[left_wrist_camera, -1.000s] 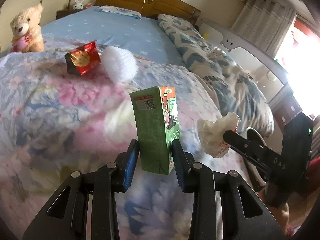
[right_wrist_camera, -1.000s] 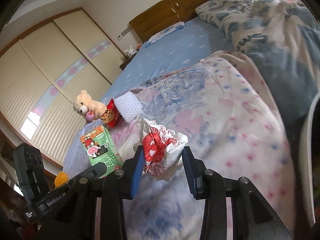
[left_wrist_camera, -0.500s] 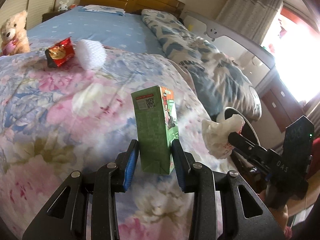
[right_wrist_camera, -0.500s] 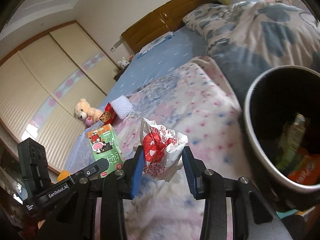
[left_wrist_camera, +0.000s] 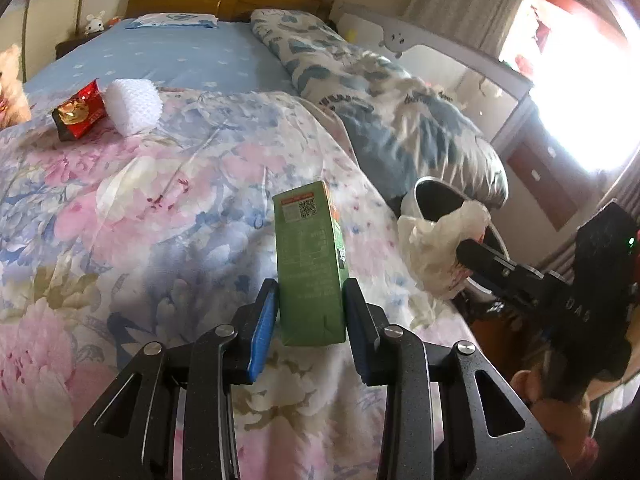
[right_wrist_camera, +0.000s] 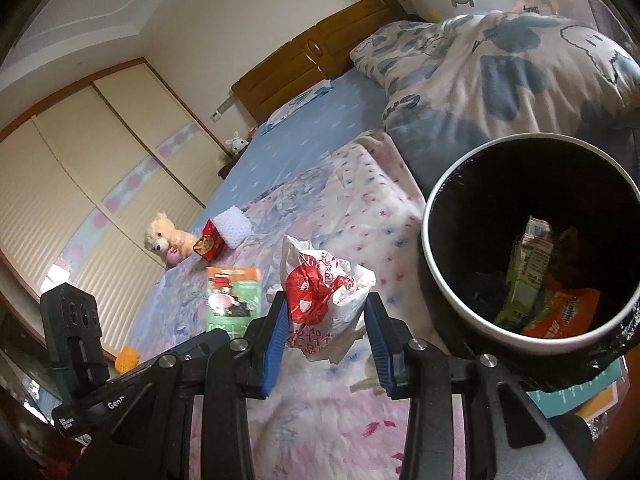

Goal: Collect trash

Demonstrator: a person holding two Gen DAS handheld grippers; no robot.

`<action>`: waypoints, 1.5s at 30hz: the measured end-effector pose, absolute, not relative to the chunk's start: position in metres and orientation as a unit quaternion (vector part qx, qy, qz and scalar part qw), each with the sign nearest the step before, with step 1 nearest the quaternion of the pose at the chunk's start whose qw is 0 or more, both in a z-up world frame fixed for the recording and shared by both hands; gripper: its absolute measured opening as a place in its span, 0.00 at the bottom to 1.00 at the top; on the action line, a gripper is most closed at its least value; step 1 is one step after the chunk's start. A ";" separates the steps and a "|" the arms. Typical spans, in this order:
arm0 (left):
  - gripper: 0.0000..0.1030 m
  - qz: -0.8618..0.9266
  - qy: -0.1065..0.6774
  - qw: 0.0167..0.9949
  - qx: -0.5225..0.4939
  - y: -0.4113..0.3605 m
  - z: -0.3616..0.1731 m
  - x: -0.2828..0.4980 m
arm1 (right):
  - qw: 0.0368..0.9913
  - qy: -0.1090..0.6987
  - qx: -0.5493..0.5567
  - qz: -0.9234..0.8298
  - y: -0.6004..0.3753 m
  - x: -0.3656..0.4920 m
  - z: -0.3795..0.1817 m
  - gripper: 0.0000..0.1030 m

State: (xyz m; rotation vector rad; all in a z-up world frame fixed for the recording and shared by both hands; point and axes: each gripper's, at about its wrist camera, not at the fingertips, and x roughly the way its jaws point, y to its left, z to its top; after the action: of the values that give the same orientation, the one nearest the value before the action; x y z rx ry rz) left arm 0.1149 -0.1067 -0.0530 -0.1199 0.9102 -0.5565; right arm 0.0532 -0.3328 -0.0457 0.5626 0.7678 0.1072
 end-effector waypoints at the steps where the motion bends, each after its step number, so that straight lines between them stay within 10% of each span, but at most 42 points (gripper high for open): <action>1: 0.31 -0.265 0.438 0.857 -0.053 -0.108 -0.056 0.115 | 0.887 0.370 0.271 0.050 -0.334 0.052 -0.046 0.37; 7: 0.43 -0.262 0.454 0.850 -0.051 -0.113 -0.063 0.119 | 0.885 0.372 0.276 0.050 -0.338 0.051 -0.050 0.37; 11: 0.30 -0.277 0.448 0.849 -0.046 -0.121 -0.066 0.115 | 0.885 0.372 0.277 0.049 -0.339 0.050 -0.050 0.37; 45: 0.29 -0.362 0.436 0.823 0.024 -0.241 -0.031 0.111 | 0.893 0.332 0.301 -0.051 -0.436 0.006 -0.032 0.37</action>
State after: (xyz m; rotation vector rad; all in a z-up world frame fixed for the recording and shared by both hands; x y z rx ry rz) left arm 0.1113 -0.2414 -0.0308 0.0519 0.9275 -0.7703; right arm 0.0060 -0.4365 -0.0323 0.6240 0.6883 -0.1060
